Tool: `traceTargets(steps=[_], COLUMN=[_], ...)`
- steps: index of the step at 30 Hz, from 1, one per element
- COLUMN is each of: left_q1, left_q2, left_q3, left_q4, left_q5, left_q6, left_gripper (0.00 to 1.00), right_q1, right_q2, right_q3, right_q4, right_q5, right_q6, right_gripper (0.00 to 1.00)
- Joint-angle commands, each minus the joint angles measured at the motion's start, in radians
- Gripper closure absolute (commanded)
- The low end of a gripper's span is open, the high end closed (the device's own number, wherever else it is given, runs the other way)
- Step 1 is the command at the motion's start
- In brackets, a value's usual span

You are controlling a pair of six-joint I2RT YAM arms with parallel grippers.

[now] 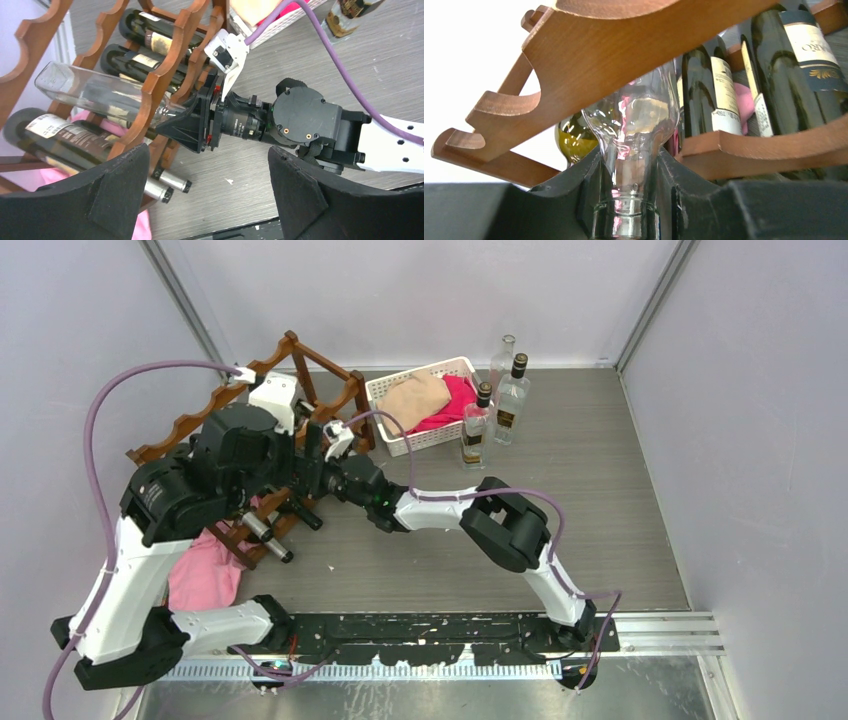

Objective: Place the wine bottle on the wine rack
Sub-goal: Place the wine bottle in the wine rack.

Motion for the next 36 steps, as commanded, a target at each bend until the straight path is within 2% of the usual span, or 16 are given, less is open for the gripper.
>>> traceTargets(steps=[1, 10, 14, 18, 24, 27, 36], left_q1=[0.005, 0.004, 0.005, 0.004, 0.005, 0.004, 0.004], left_q2=[-0.065, -0.104, -0.108, -0.120, -0.142, -0.147, -0.164], left_q3=[-0.037, -0.080, -0.088, -0.095, -0.104, -0.103, -0.098], left_q4=[0.064, 0.088, 0.086, 0.087, 0.090, 0.090, 0.091], left_q5=[-0.067, -0.090, -0.084, -0.084, -0.087, -0.087, -0.078], left_q6=[0.074, 0.142, 0.156, 0.161, 0.158, 0.153, 0.130], left_gripper=[0.13, 0.12, 0.12, 0.12, 0.12, 0.12, 0.12], right_q1=[0.024, 0.041, 0.048, 0.058, 0.073, 0.079, 0.085], right_q2=[0.012, 0.080, 0.102, 0.112, 0.105, 0.104, 0.062], right_q3=[0.139, 0.275, 0.323, 0.341, 0.317, 0.308, 0.241], right_q4=[0.134, -0.038, -0.103, -0.149, -0.196, -0.210, -0.191], right_q5=[0.030, 0.135, 0.156, 0.160, 0.160, 0.152, 0.161], right_q6=[-0.005, -0.019, -0.039, -0.061, -0.115, -0.147, -0.261], right_gripper=[0.99, 0.94, 0.72, 0.63, 0.39, 0.32, 0.20])
